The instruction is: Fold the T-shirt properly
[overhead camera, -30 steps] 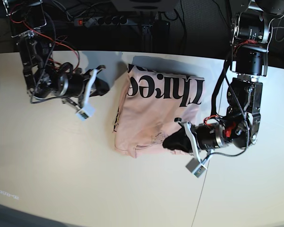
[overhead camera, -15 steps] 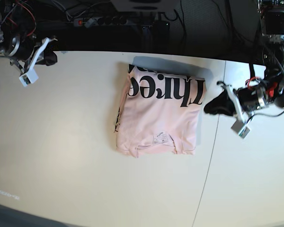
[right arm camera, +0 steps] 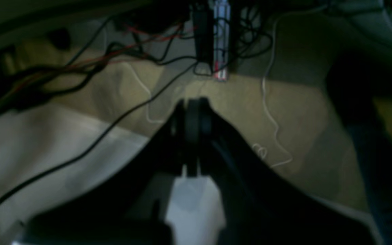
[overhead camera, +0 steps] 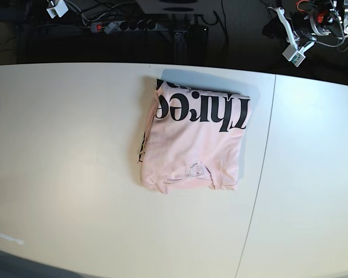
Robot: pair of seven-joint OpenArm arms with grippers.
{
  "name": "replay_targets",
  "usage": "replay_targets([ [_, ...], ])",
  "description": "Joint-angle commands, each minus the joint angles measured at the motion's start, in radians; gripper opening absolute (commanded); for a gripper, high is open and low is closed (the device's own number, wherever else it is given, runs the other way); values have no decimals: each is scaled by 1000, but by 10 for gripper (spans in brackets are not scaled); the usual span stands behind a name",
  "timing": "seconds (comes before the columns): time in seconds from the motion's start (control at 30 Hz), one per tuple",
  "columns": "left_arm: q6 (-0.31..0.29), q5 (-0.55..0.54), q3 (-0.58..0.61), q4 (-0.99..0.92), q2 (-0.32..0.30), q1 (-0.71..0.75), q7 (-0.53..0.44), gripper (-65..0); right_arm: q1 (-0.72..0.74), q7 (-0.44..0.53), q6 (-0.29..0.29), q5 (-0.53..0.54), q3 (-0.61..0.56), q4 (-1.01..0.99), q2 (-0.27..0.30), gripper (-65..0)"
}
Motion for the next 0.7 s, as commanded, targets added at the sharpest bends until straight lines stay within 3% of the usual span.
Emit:
replay_targets([
  [0.0, -2, 27, -3, -35, 11, 21, -32, -650, -5, 26, 32, -16, 8, -44, 2, -650],
  [0.1, -2, 117, -3, -209, 64, -5, -129, -650, 53, 89, 27, -77, 7, -246, -11, -650],
  [0.23, -2, 258, -3, -519, 136, -145, -219, -650, 207, 132, 17, -137, 4, -558, -11, -650],
  [0.37, 151, 349, 11, -866, 188, -356, -328, -650, 435, 145, -35, -181, 4, -853, -13, -650],
  [0.47, 220, 452, 51, -1090, 222, -543, -388, -650, 615, 187, -81, -266, 4, -1004, -39, -650],
  [0.67, 346, 514, 290, -1257, 243, -813, -377, -650, 859, 184, -183, -463, 4, -1083, -140, -650],
])
